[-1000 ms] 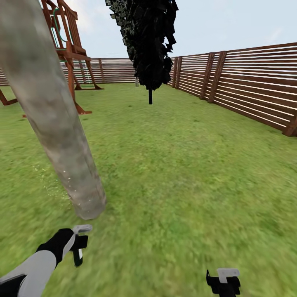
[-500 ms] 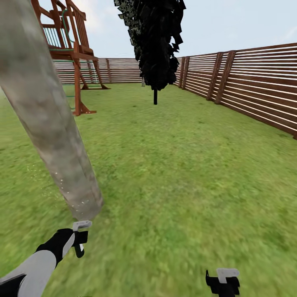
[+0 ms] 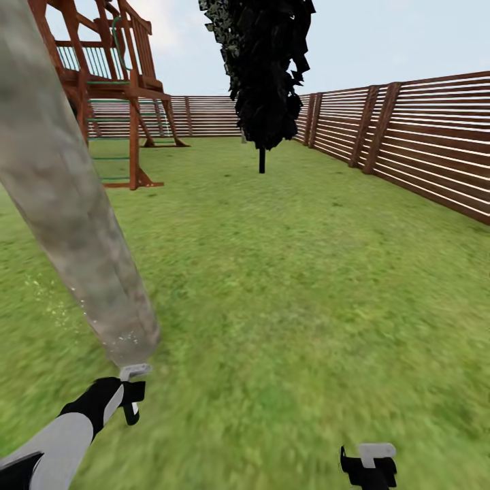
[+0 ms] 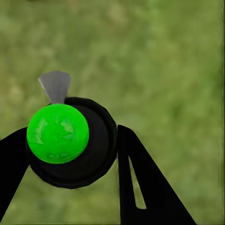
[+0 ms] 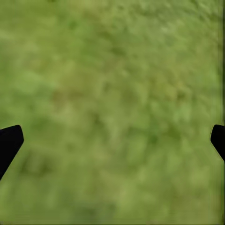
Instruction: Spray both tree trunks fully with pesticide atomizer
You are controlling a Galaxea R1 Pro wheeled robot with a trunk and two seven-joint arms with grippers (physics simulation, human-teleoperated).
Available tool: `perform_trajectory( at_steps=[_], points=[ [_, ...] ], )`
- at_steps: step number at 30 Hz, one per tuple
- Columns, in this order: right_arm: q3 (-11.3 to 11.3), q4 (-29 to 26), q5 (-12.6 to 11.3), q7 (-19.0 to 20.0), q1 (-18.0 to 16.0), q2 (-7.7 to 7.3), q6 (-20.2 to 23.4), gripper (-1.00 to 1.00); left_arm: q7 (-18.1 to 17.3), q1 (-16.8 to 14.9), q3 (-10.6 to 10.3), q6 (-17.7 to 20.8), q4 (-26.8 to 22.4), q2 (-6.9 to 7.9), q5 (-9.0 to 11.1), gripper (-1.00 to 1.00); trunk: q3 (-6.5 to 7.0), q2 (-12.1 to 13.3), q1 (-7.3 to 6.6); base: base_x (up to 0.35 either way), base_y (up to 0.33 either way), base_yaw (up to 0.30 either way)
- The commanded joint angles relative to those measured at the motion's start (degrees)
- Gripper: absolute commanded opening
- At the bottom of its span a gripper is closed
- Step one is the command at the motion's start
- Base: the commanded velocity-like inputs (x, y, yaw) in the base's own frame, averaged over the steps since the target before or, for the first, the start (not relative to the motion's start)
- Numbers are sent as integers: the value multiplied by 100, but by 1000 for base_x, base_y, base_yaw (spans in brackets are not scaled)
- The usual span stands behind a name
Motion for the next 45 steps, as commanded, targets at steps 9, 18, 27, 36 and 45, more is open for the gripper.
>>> perform_trajectory(
  at_steps=[9, 18, 27, 36, 45],
  points=[
    [6, 0, -3, 3, 0, 21, 0, 100, 0, 0, 0, -16, -2, 2, 0, -100, 0, 0, 0, 194, -226, 150],
    [6, 0, -2, 3, 0, 21, 0, 100, -20, -50, -56, -249, -406, -79, -31, -100, 0, 0, 0, -2, -169, 275],
    [6, 0, -2, 2, 0, 21, 0, 100, -86, -104, -49, 759, -1350, 103, -27, -100, 0, 0, 0, 0, 0, 275],
    [4, 0, 1, 0, 0, -6, 0, 100, -104, -327, -93, 1108, -1389, 169, -17, -100, 0, 0, 0, 0, 0, 42],
    [4, 0, 1, -2, 0, -5, 0, 100, -435, -481, -125, 1218, -1499, -40, -44, -100, 0, 0, 0, 0, 0, 0]
  ],
)
